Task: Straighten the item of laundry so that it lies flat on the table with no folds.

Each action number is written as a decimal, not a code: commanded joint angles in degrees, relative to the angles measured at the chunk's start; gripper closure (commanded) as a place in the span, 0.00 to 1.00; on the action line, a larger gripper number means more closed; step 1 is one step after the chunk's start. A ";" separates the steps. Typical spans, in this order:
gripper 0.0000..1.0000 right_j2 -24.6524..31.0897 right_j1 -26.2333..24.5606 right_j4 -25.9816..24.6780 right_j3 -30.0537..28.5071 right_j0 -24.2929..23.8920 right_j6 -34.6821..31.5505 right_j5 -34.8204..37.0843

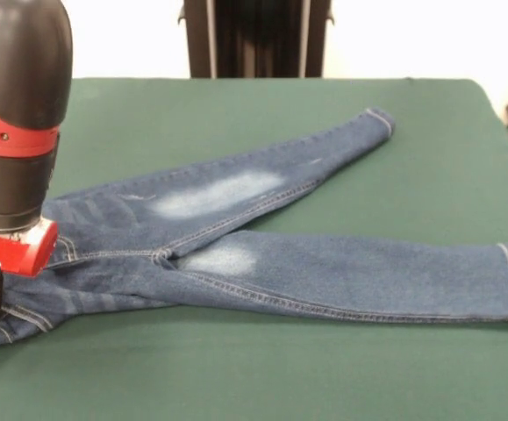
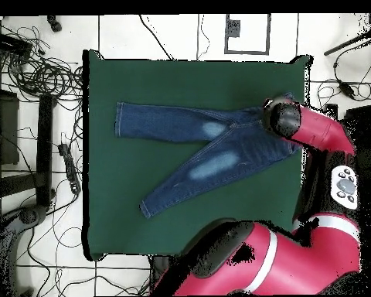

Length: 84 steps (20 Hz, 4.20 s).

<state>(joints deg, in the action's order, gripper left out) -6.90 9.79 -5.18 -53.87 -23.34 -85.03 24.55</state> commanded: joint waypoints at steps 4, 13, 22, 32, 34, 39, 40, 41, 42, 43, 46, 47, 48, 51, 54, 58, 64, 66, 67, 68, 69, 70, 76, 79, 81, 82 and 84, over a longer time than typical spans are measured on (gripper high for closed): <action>1.00 1.49 -2.21 -1.21 -2.58 2.77 -10.35 -7.01; 1.00 0.69 -0.59 -1.41 -3.86 3.28 -11.07 -10.62; 1.00 -0.20 0.32 -0.89 -3.85 3.62 -11.33 -10.62; 1.00 -0.65 -1.13 -0.47 -2.17 3.87 -10.85 -9.59; 0.00 -0.46 -1.17 -0.57 -2.21 3.69 -10.41 -9.51; 0.00 -0.38 -1.27 -1.04 -2.03 3.67 -9.31 -9.01; 0.00 -0.38 -1.26 -0.97 -2.06 3.67 -9.32 -9.05; 0.00 -0.41 -1.32 -0.89 -1.95 3.66 -9.35 -9.05; 0.00 -0.56 -1.35 -0.75 -1.72 3.76 -9.51 -9.01; 0.00 -0.72 -1.51 -0.77 -1.20 3.91 -9.22 -8.44; 0.00 -0.01 -0.85 -0.25 -1.75 3.46 -9.34 -8.20; 0.00 -0.16 -0.48 0.01 -1.43 3.56 -9.11 -6.72; 0.00 -0.31 -0.12 0.26 -1.10 3.66 -8.87 -5.23; 0.00 -0.72 1.42 1.04 -0.56 4.08 -8.22 -0.52; 0.00 -0.54 2.95 1.75 -0.38 4.24 -7.64 3.09; 0.00 0.44 4.59 2.59 0.31 3.95 -6.51 8.40; 0.00 -0.25 6.97 2.75 0.03 4.52 -7.56 13.92; 0.00 0.91 7.49 3.39 -0.37 3.95 -7.82 15.42; 0.00 1.59 7.52 3.77 -0.12 3.63 -7.50 16.66; 0.00 2.27 7.55 4.16 0.13 3.31 -7.18 17.90; 0.00 2.61 7.44 4.51 0.75 3.24 -7.13 19.17; 0.00 2.49 7.22 4.43 1.31 3.46 -7.15 19.87; 0.00 2.79 6.54 6.41 2.62 4.33 -10.74 23.52; 0.00 1.20 6.22 7.24 2.99 5.89 -14.57 24.61; 0.00 0.59 6.09 8.01 3.29 6.67 -16.20 25.58; 0.00 0.42 6.04 8.46 3.40 6.99 -16.91 26.12; 0.00 0.29 5.98 9.32 3.53 7.53 -17.91 26.95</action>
<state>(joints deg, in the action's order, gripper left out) -8.81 17.54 0.28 -48.13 -20.65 -85.03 42.73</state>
